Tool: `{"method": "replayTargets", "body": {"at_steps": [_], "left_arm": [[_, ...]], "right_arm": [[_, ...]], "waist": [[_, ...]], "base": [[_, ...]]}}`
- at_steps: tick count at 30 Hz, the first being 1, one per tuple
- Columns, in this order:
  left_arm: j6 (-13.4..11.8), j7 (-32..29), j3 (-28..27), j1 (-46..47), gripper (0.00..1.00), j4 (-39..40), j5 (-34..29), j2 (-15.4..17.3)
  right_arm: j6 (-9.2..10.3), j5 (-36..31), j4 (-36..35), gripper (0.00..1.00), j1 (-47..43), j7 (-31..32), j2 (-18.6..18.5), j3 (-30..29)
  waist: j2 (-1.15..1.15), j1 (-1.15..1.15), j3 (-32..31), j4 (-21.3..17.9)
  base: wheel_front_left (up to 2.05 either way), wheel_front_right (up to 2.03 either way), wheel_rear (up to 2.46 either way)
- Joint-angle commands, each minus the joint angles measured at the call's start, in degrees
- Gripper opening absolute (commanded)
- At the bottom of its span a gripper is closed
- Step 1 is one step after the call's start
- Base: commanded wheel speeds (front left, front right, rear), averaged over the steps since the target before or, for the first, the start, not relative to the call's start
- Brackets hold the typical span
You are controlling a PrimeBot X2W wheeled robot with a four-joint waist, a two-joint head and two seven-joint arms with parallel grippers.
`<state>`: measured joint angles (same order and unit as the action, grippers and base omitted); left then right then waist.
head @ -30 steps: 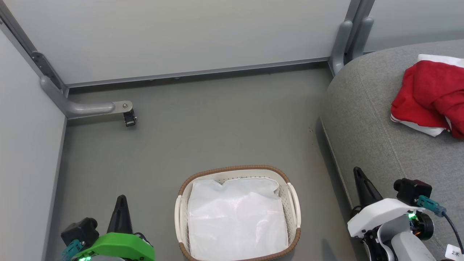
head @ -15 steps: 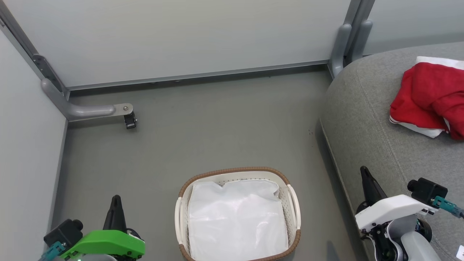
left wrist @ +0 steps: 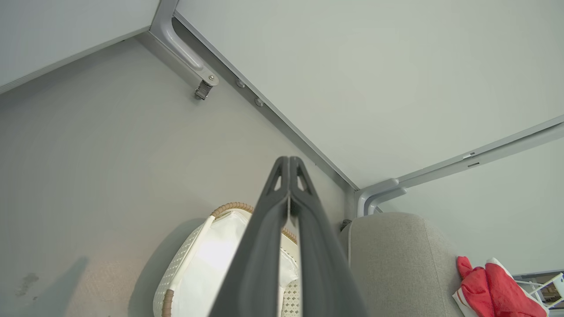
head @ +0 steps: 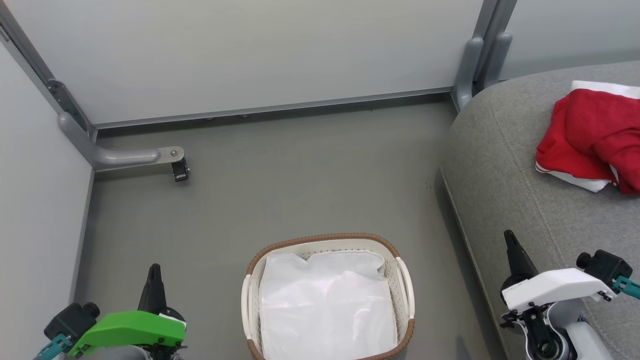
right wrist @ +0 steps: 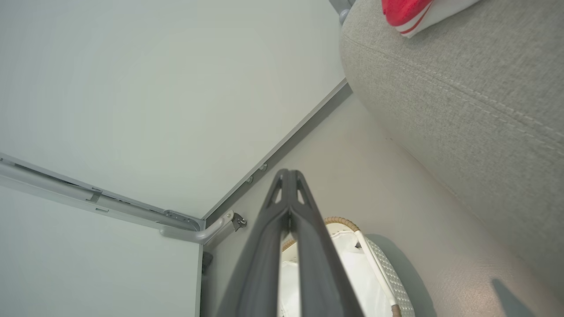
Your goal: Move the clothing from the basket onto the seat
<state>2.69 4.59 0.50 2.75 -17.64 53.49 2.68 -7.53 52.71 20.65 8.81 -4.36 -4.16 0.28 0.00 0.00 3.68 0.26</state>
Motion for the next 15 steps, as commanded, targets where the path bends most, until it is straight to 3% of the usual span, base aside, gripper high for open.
{"method": "replayTargets", "body": {"at_steps": [1,15], "left_arm": [[0.51,-0.44,-0.44,1.69,0.00,0.80,1.70,0.40],[1.54,-2.86,-1.92,2.26,0.00,1.52,10.31,0.46]], "right_arm": [[0.03,1.79,-1.07,0.00,0.02,0.50,-0.08,-0.51],[0.03,10.49,-2.40,0.00,-0.68,2.91,0.23,-2.00]], "waist": [[0.00,0.00,-0.06,0.00],[0.00,0.00,-0.66,-0.05]], "base": [[0.00,0.00,0.00],[0.00,0.00,0.00]]}}
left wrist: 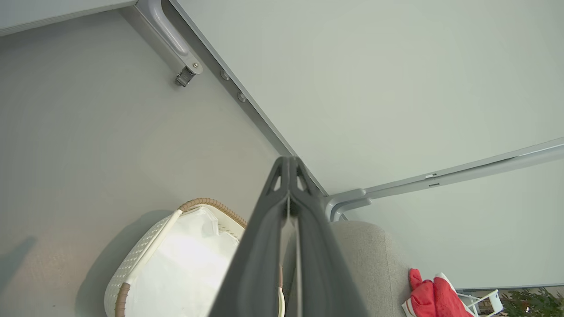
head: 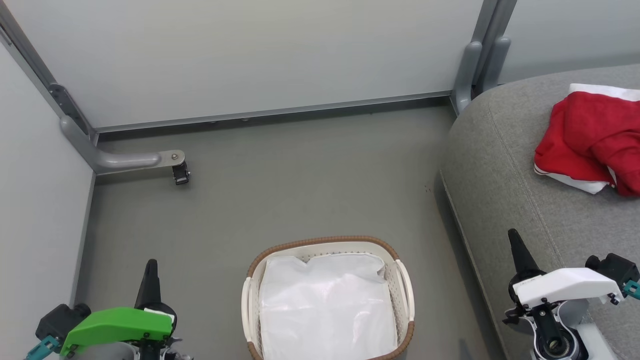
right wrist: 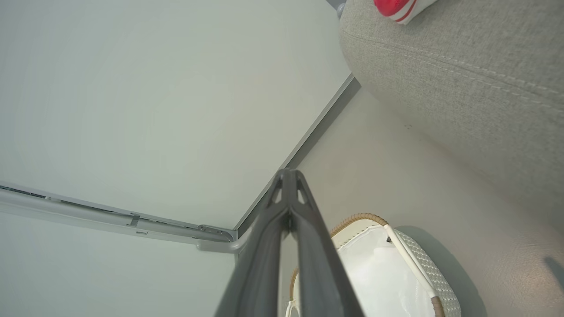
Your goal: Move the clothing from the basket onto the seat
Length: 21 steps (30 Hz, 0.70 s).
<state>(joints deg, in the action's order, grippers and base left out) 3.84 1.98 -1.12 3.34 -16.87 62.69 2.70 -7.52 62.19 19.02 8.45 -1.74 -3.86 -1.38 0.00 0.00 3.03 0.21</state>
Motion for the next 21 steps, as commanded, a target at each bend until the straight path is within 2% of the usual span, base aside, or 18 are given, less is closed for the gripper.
{"method": "replayTargets", "body": {"at_steps": [1,21], "left_arm": [[0.43,-0.39,-0.42,1.72,0.00,0.80,1.69,0.44],[1.72,-3.38,-2.24,2.35,0.00,1.59,12.12,0.48]], "right_arm": [[0.02,1.65,-0.86,0.00,-0.35,0.44,-0.05,-0.45],[0.03,12.19,-2.50,0.00,-1.11,3.38,0.30,-2.27]], "waist": [[0.00,0.00,-0.06,0.00],[0.00,0.00,-0.92,-0.07]], "base": [[0.00,0.00,0.00],[0.00,0.00,0.00]]}}
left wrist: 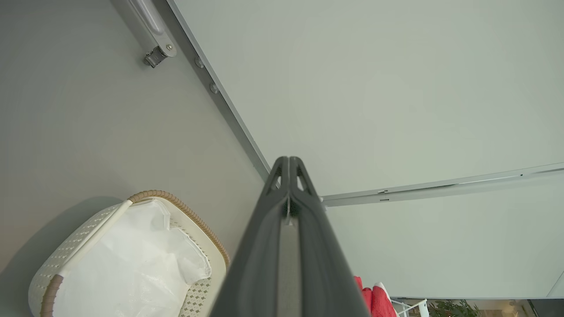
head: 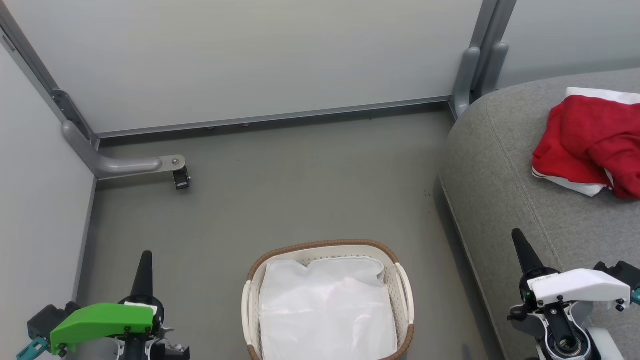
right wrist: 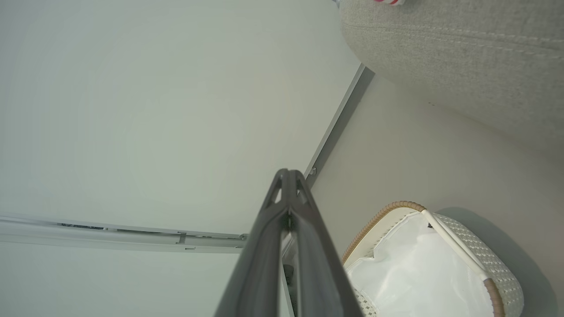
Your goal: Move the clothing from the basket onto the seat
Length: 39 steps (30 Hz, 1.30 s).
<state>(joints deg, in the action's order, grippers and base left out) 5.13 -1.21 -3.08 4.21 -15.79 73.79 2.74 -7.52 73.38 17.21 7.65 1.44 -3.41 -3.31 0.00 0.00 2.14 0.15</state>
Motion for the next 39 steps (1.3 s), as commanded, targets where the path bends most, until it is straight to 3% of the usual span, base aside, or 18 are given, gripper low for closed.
{"method": "replayTargets", "body": {"at_steps": [1,39], "left_arm": [[0.50,-0.32,-0.35,1.51,0.00,0.55,1.37,0.44],[2.34,-4.85,-3.19,2.36,0.00,1.74,17.11,0.47]], "right_arm": [[0.03,1.39,-0.76,0.00,-0.36,0.34,-0.14,-0.41],[0.03,17.36,-3.12,0.00,-1.62,4.78,0.41,-3.09]], "waist": [[0.00,0.00,-0.06,0.00],[0.00,0.00,-1.71,-0.13]], "base": [[0.00,0.00,0.00],[0.00,0.00,0.00]]}}
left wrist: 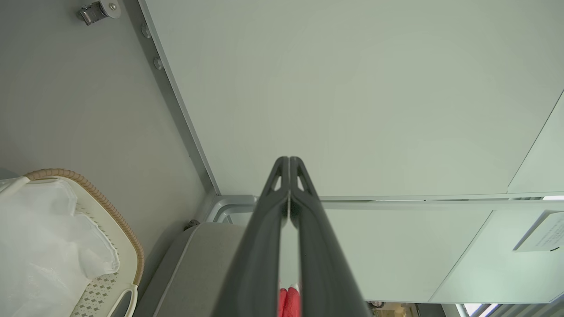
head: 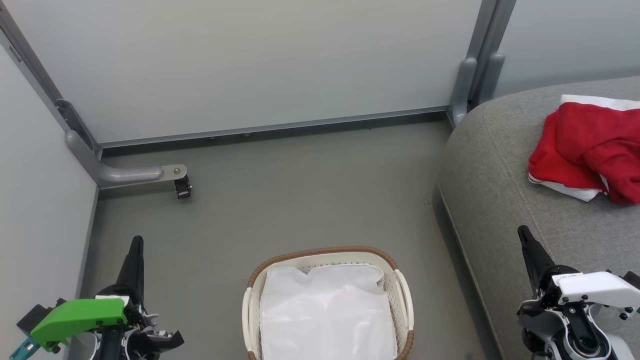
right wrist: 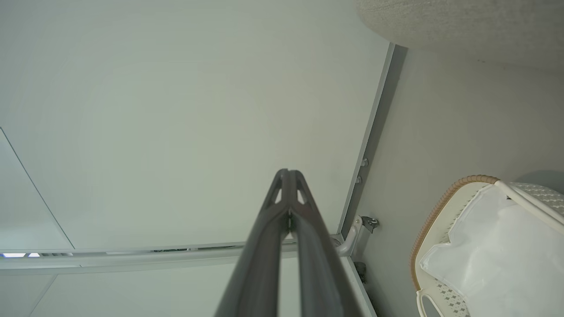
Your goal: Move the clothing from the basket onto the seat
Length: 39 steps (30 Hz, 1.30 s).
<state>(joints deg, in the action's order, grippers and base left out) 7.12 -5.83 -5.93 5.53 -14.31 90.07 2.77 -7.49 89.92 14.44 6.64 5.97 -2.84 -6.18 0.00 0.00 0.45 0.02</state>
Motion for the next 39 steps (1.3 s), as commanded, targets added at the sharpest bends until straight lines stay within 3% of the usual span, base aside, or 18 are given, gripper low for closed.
{"method": "replayTargets", "body": {"at_steps": [1,39], "left_arm": [[0.41,-0.28,-0.40,1.04,0.00,0.28,1.12,0.44],[0.58,-0.86,-0.71,0.94,0.00,0.34,2.41,0.34]], "right_arm": [[0.00,1.14,-0.40,0.00,-0.61,0.32,-0.14,-0.28],[0.00,2.59,-0.59,0.00,-0.76,0.76,-0.09,-0.51]], "waist": [[0.00,0.00,-0.06,0.00],[0.00,0.00,-0.27,-0.02]], "base": [[0.00,0.00,0.00],[0.00,0.00,0.00]]}}
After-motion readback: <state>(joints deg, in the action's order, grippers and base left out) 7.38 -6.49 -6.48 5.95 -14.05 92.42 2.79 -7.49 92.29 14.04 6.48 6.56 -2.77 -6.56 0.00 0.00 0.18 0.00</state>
